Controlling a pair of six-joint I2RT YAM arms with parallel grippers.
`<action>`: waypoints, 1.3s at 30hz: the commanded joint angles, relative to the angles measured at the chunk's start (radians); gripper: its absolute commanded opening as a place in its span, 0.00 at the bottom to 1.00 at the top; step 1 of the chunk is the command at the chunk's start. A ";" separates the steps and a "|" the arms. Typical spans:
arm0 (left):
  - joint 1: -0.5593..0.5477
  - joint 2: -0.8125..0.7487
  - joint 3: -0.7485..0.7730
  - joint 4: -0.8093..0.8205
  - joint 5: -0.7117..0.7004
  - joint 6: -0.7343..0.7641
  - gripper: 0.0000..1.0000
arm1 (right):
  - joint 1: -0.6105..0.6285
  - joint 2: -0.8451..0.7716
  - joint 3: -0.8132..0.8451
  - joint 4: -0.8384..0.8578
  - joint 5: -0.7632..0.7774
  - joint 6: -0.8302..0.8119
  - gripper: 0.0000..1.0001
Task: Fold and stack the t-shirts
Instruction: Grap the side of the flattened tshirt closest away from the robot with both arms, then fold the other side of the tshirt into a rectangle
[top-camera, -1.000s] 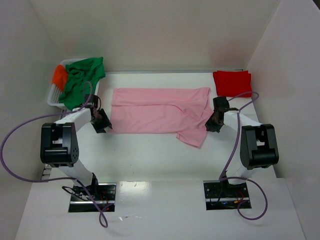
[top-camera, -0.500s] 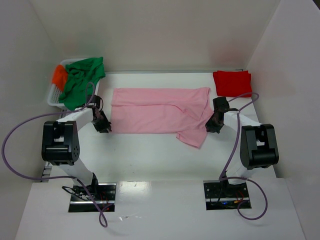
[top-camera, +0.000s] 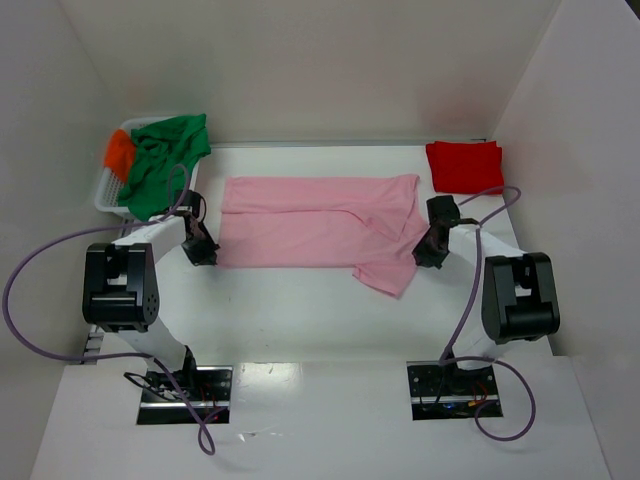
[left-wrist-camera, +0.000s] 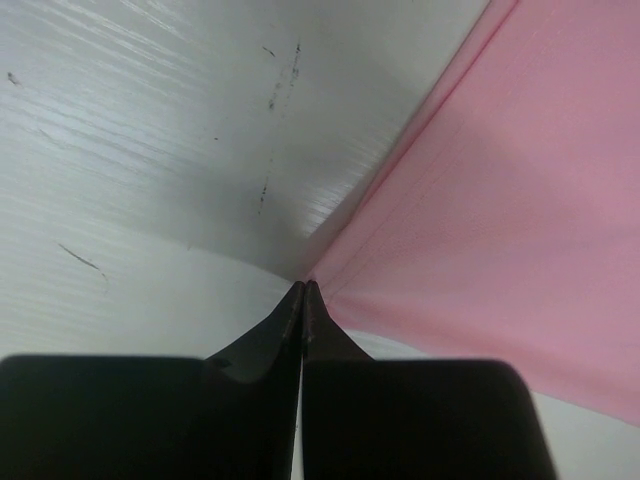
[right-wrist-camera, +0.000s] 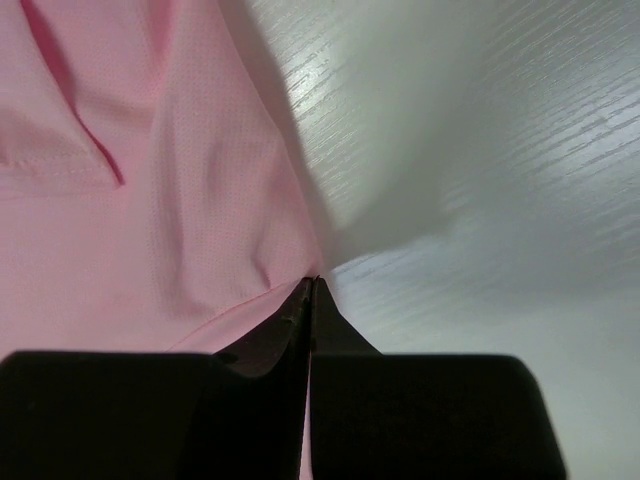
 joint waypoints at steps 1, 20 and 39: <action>-0.001 -0.032 0.013 -0.027 -0.060 -0.019 0.00 | -0.011 -0.071 -0.020 -0.018 0.057 0.012 0.00; -0.001 -0.092 0.169 -0.036 -0.014 0.052 0.00 | -0.021 -0.129 0.076 -0.027 0.030 -0.007 0.00; -0.001 0.211 0.473 -0.004 -0.023 0.070 0.00 | -0.059 0.179 0.414 0.034 -0.030 -0.054 0.00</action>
